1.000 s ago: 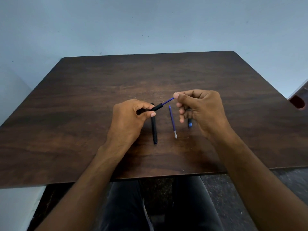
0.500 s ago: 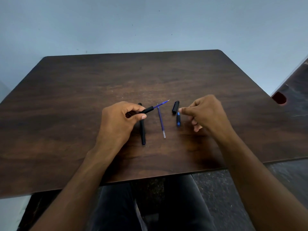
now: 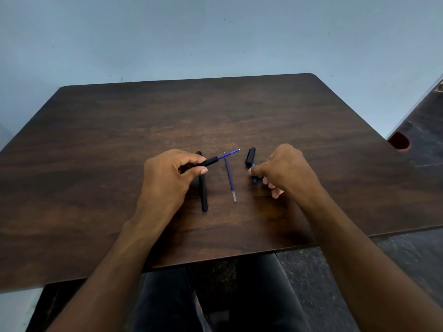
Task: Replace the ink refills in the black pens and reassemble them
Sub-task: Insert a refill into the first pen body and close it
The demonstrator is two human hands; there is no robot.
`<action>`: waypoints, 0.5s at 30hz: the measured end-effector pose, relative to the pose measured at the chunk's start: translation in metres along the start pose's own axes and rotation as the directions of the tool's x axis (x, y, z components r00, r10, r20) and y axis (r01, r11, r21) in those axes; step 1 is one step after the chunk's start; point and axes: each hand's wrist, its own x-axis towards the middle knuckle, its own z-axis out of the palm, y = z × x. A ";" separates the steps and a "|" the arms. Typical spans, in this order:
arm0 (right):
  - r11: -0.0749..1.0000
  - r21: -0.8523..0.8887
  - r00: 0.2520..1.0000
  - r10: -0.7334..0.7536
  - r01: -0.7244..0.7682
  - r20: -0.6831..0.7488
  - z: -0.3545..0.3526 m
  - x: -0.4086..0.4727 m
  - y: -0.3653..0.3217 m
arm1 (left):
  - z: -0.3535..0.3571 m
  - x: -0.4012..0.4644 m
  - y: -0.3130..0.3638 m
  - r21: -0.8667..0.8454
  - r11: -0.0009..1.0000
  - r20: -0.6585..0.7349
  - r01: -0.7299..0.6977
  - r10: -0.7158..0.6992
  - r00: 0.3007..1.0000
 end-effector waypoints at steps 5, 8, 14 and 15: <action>0.933 0.350 0.995 -0.098 0.089 0.007 0.003 0.002 0.016 | -0.001 0.000 0.001 0.008 1.000 0.004 0.003 -0.003 1.000; 0.675 0.722 0.973 -0.231 0.151 0.012 0.004 0.002 0.023 | -0.001 0.000 0.001 -0.001 1.000 0.012 0.010 -0.010 1.000; 0.327 0.910 0.931 -0.336 0.256 -0.142 0.014 -0.001 0.028 | 0.000 0.000 0.000 0.001 1.000 0.019 0.030 -0.030 0.999; 0.320 0.907 0.927 -0.342 0.272 -0.158 0.016 -0.001 0.029 | 0.000 0.000 0.000 0.001 1.000 0.018 0.031 -0.031 0.999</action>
